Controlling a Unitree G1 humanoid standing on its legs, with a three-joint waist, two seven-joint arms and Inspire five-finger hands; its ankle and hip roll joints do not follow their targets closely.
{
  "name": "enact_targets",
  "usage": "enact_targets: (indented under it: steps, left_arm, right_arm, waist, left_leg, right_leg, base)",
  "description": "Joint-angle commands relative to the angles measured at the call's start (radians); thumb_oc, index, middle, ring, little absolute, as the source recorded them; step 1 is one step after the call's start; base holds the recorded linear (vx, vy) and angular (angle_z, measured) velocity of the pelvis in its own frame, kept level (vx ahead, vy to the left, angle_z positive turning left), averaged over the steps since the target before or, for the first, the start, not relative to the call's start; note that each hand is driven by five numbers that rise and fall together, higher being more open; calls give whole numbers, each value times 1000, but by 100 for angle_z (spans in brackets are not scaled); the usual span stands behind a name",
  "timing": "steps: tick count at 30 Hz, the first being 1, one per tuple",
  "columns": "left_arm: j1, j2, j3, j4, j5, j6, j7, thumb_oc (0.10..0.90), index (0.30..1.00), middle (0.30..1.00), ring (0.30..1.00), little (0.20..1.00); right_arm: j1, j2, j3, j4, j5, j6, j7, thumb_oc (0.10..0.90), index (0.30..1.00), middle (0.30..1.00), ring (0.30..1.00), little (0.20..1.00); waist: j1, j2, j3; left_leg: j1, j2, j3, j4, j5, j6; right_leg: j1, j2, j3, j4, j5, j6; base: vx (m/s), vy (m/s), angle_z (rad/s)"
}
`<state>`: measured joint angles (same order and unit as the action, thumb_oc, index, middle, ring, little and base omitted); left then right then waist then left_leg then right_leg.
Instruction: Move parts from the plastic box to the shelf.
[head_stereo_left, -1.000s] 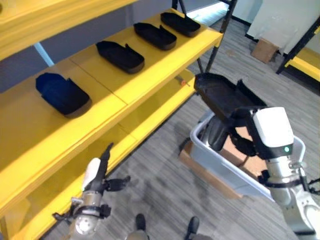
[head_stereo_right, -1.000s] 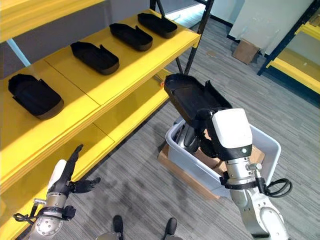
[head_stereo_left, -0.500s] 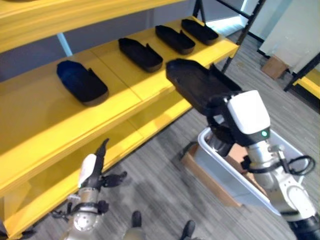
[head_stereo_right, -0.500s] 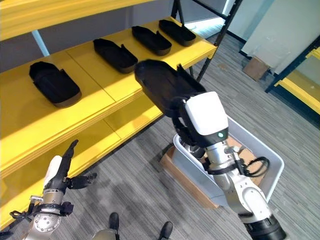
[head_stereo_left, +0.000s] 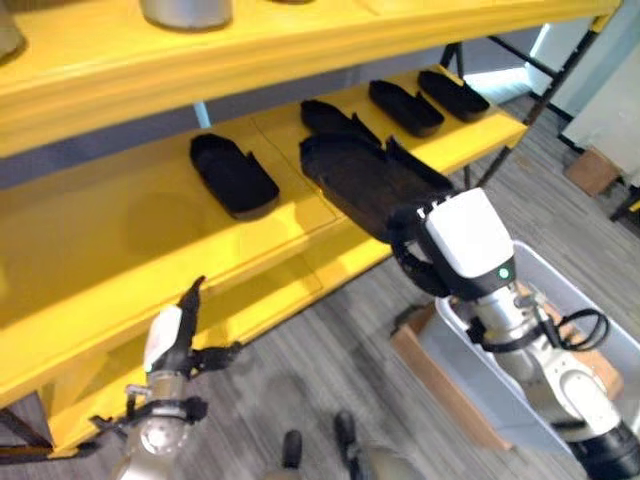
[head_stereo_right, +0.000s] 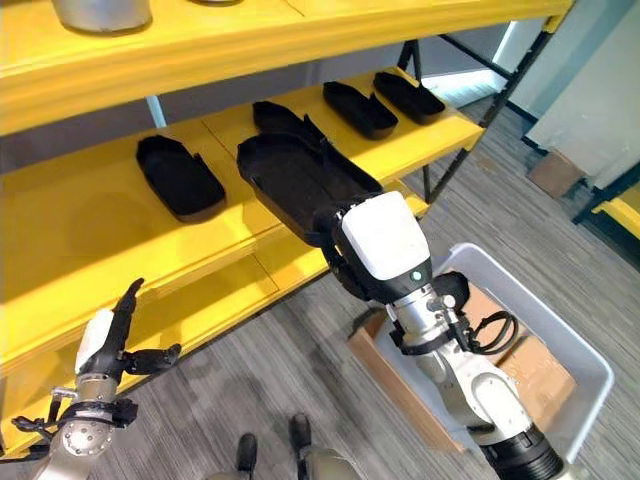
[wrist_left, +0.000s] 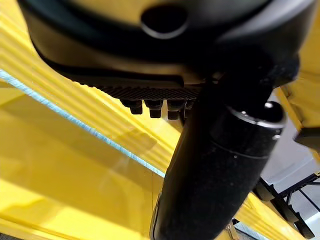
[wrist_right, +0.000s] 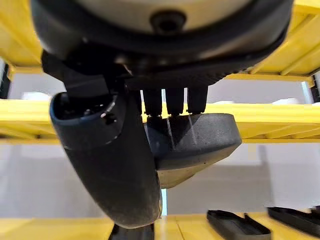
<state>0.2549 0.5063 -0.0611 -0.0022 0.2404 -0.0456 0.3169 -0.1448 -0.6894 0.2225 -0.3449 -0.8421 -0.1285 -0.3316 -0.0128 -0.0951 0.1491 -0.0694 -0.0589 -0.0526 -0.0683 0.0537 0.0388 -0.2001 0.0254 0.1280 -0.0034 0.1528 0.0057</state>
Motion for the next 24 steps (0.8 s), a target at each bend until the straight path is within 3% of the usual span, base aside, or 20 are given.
enact_targets:
  steps: [1, 7, 17, 22, 24]
  left_arm:
    - [-83, 36, -2, -69, -18, -90, 33, 900, 1000, 1000, 1000, 1000]
    - [-69, 13, -24, -76, -33, -83, 14, 900, 1000, 1000, 1000, 1000]
    - [-60, 4, -35, -71, -42, -77, 11, 900, 1000, 1000, 1000, 1000]
    - [-65, 0, -35, -71, -61, -75, 16, 900, 1000, 1000, 1000, 1000]
    - [-79, 1, -42, -75, -65, -72, 23, 900, 1000, 1000, 1000, 1000]
  right_arm:
    - [-116, -34, -132, -59, 57, 0, -122, 400, 300, 300, 300, 300]
    - [-32, -41, -210, -94, 68, -6, -139, 400, 300, 300, 300, 300]
    - [-15, -48, -240, -124, 84, -22, -152, 400, 300, 300, 300, 300]
    - [-70, -62, -212, -118, 97, -25, -152, 400, 300, 300, 300, 300]
    - [-113, -72, -192, -112, 114, -26, -160, 400, 300, 300, 300, 300]
  waist:
    - [2, 4, -78]
    - [-16, 12, -114]
    - [-20, 11, -145]
    - [-13, 7, -140]
    - [-6, 8, -107]
  left_leg:
    - [3, 31, 31, 69, -109, -2]
    - [20, 37, -21, 63, -92, -15]
    - [36, 42, -64, 77, -99, -29]
    - [21, 35, -79, 137, -120, -35]
    - [-28, 13, -77, 246, -138, -51]
  right_leg:
    - [88, 27, -19, 24, -144, 62]
    - [136, 18, -53, -10, -144, 49]
    - [176, 21, -64, -20, -165, 29]
    - [191, 19, -72, -25, -170, 22]
    - [189, 9, -91, -16, -175, 15]
  base:
    - [99, -172, 38]
    - [24, -88, 40]
    - [5, -51, 8]
    - [-20, -33, 13]
    - [-87, 0, 23]
